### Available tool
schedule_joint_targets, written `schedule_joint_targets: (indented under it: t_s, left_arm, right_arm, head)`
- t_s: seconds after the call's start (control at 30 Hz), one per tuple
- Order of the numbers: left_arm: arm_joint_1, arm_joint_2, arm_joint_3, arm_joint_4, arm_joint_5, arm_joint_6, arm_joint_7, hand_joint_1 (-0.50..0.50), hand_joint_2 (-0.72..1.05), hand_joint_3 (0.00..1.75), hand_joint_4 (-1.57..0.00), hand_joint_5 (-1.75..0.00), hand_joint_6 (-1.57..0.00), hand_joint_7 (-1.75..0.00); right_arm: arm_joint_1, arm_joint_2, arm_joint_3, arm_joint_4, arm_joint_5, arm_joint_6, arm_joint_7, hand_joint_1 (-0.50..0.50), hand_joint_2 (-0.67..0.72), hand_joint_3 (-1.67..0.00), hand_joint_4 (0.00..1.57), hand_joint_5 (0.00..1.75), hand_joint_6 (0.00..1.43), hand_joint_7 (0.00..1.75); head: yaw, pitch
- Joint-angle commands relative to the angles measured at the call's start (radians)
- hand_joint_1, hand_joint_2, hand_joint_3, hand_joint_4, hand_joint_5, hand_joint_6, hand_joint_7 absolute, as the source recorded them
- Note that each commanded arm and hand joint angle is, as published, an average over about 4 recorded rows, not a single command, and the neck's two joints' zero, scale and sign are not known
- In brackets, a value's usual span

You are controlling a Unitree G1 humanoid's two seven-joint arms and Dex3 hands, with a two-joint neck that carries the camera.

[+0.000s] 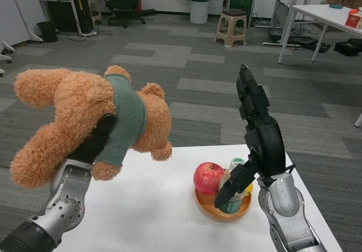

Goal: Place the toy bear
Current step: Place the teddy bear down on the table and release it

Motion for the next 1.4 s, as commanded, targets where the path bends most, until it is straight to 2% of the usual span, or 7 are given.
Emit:
schedule_joint_targets:
  t_s: [0.03, 0.27, 0.37, 0.93, 1.1, 1.2, 1.4]
  left_arm:
    - [-0.014, 0.009, 0.006, -0.010, 0.005, -0.013, -0.013, 0.21, 1.05, 0.12, -1.23, -1.75, -0.89, -1.68]
    - [-0.014, 0.009, 0.006, -0.010, 0.005, -0.013, -0.013, 0.22, 1.05, 0.11, -1.25, -1.75, -0.89, -1.68]
    - [-0.014, 0.009, 0.007, -0.010, 0.005, -0.013, -0.013, 0.22, 1.05, 0.17, -1.23, -1.75, -0.89, -1.68]
    - [-0.014, 0.009, 0.014, -0.010, 0.023, -0.013, -0.013, 0.23, 1.05, 0.15, -1.22, -1.75, -0.88, -1.68]
    - [-0.014, 0.005, 0.065, -0.008, 0.135, -0.015, -0.002, 0.28, 1.05, 0.17, -1.17, -1.75, -0.84, -1.68]
    - [-0.012, 0.002, 0.128, -0.004, 0.256, -0.014, 0.017, 0.30, 1.05, 0.17, -1.14, -1.75, -0.81, -1.68]
    - [-0.004, -0.005, 0.225, -0.003, 0.460, -0.016, 0.065, 0.27, 1.05, 0.17, -1.17, -1.75, -0.82, -1.68]
  right_arm:
    - [-0.007, 0.006, 0.002, 0.003, 0.010, -0.009, -0.005, -0.42, 0.47, 0.00, 0.00, 0.00, 0.00, 0.00]
    - [-0.007, 0.006, 0.002, 0.003, 0.010, -0.009, -0.005, -0.42, 0.47, 0.00, 0.00, 0.00, 0.00, 0.00]
    - [-0.007, 0.006, 0.002, 0.003, 0.010, -0.009, -0.005, -0.42, 0.47, 0.00, 0.00, 0.00, 0.00, 0.00]
    - [-0.007, 0.006, 0.000, 0.003, 0.010, -0.009, -0.005, -0.42, 0.47, 0.00, 0.00, 0.00, 0.00, 0.00]
    - [-0.007, 0.006, 0.000, 0.003, 0.010, -0.009, -0.005, -0.42, 0.47, 0.00, 0.00, 0.00, 0.00, 0.00]
    - [-0.007, 0.006, 0.000, 0.003, 0.010, -0.009, -0.005, -0.42, 0.47, 0.00, 0.00, 0.00, 0.00, 0.00]
    - [-0.007, 0.006, 0.000, 0.005, 0.010, -0.009, -0.005, -0.42, 0.47, 0.00, 0.00, 0.00, 0.00, 0.00]
  head:
    - [0.001, 0.013]
    - [0.001, 0.005]
    - [0.001, 0.005]
    - [-0.001, 0.005]
    - [0.000, 0.004]
    - [-0.002, 0.003]
    - [0.000, 0.002]
